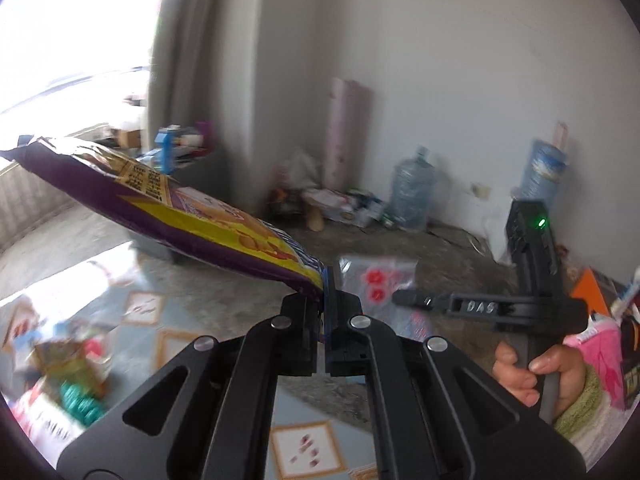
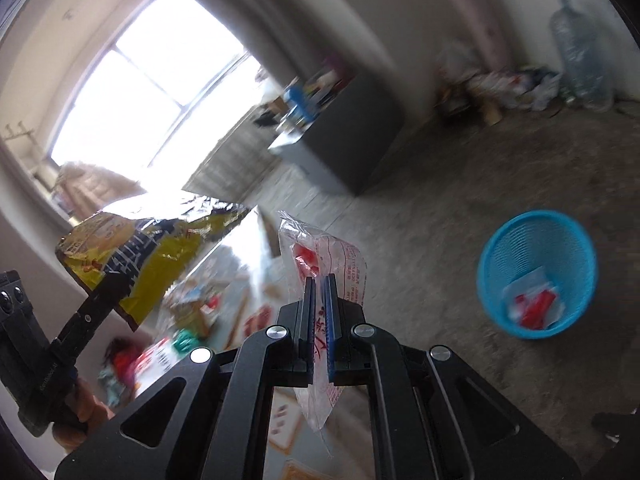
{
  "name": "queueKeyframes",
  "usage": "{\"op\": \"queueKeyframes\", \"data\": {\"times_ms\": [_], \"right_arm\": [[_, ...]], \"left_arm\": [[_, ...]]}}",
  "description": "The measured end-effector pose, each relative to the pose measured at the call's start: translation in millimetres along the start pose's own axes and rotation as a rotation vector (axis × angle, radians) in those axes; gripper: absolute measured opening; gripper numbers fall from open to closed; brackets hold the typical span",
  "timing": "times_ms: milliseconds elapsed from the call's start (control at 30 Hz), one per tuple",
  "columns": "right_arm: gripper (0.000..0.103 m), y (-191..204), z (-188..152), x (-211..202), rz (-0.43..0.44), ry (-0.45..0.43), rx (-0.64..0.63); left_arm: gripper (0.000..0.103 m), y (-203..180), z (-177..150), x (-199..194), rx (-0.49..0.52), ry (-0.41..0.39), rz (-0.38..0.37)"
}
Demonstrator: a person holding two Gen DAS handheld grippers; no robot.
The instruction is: Collect trash
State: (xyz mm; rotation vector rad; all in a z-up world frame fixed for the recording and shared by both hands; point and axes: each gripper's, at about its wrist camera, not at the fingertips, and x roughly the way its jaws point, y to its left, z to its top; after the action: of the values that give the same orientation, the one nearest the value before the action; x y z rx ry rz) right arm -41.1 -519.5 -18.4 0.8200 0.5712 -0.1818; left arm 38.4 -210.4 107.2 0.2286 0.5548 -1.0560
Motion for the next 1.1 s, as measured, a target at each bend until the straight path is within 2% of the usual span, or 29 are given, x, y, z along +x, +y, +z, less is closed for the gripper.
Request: {"op": "queueKeyframes", "data": {"times_ms": [33,200,367,567,733,800,833,867,900,933,1000,1100], "right_arm": [[0.005,-11.1,4.7,-8.9,-0.055,-0.032,0.007],[0.005,-64.8,14.1,-28.0,-0.203,-0.106,0.078],[0.005,-123.1,12.7,-14.3,-0.337,-0.100,0.168],[0.005,-186.3,7.4,27.8,-0.399,-0.051,0.296],[0.005,-231.5,9.9,67.9,-0.434,-0.014,0.365],[0.008,-253.3,9.5,85.3,-0.440,-0.014,0.398],[0.011,-262.6,7.7,92.7,-0.450,-0.019,0.419],[0.014,-280.7,4.5,103.9,-0.463,-0.010,0.448],[0.018,-294.0,1.1,113.6,-0.462,0.009,0.478],[0.029,-308.4,-4.2,124.2,-0.449,0.039,0.517],[0.044,-331.4,-15.4,138.2,-0.451,0.097,0.590],[0.047,-346.4,-26.7,146.6,-0.475,0.111,0.626]], "left_arm": [[0.000,-7.1,3.1,12.8,0.015,0.023,-0.027],[0.000,-39.7,4.6,79.1,0.087,0.165,-0.135],[0.000,-66.3,-7.8,161.6,0.175,0.343,-0.219],[0.001,-99.9,-28.1,254.9,0.254,0.523,-0.300],[0.001,-122.5,-62.2,319.5,0.368,0.619,-0.267],[0.007,-133.8,-76.0,339.4,0.438,0.636,-0.227],[0.015,-138.1,-85.1,348.7,0.479,0.637,-0.206],[0.029,-142.6,-91.6,357.0,0.505,0.647,-0.194],[0.035,-146.4,-96.6,366.8,0.525,0.665,-0.180],[0.038,-148.2,-101.0,375.2,0.535,0.680,-0.167],[0.040,-149.7,-103.7,382.7,0.526,0.693,-0.145],[0.050,-140.8,-92.2,372.4,0.475,0.657,-0.156]]}}
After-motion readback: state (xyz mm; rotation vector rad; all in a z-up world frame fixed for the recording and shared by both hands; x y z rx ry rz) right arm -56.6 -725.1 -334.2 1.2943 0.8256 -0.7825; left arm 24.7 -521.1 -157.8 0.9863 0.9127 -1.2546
